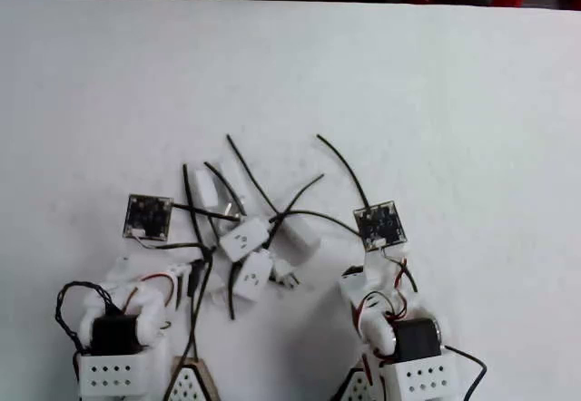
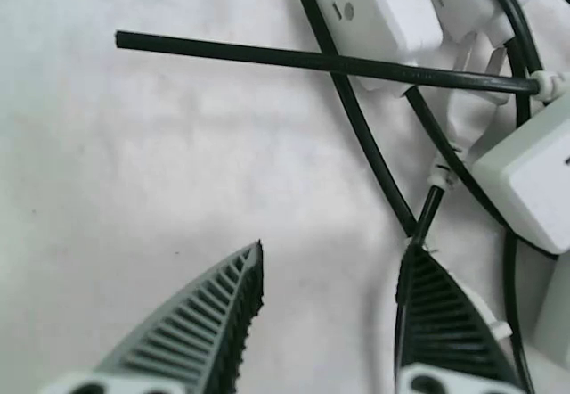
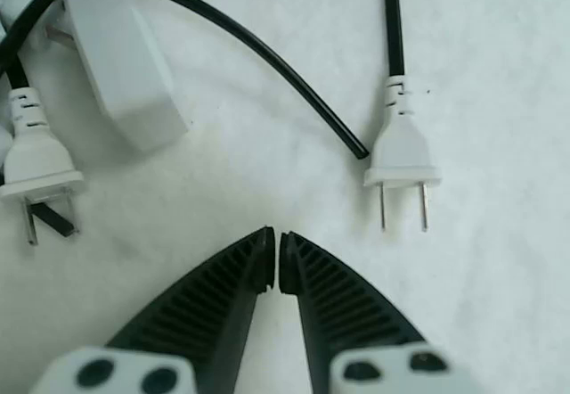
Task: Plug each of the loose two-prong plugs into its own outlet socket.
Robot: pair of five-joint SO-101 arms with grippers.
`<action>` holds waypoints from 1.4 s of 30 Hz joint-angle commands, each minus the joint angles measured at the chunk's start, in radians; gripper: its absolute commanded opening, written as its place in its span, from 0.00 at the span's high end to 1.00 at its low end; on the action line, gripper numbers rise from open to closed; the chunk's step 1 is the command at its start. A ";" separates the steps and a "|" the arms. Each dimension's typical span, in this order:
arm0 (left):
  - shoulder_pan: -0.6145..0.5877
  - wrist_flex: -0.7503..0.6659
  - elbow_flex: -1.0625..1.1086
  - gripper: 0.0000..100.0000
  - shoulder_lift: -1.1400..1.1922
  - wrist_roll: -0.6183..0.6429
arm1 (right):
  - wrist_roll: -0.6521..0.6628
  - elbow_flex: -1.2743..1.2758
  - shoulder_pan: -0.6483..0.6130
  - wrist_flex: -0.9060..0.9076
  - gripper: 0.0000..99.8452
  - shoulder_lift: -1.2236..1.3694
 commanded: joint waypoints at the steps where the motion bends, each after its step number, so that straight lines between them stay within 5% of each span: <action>1: -0.045 -0.021 -0.064 0.75 -0.013 0.002 | 0.152 -0.100 0.044 -0.050 0.98 -0.012; 5: -0.058 -0.060 -0.068 0.75 -0.013 0.002 | 0.451 -0.180 0.142 -0.179 0.98 -0.008; 10: -0.062 -0.048 -0.040 0.75 -0.013 0.002 | 0.316 -0.324 0.171 -0.148 0.98 -0.005; 15: -0.062 -0.057 -0.021 0.75 -0.013 0.002 | 0.315 -0.437 0.113 -0.130 0.98 0.094; 30: -0.108 -0.057 -0.017 0.75 -0.013 0.002 | 0.316 -0.893 0.183 -0.070 0.87 1.213; 42: -0.108 -0.057 -0.017 0.75 -0.013 0.002 | 0.316 -1.194 0.185 0.025 0.82 1.753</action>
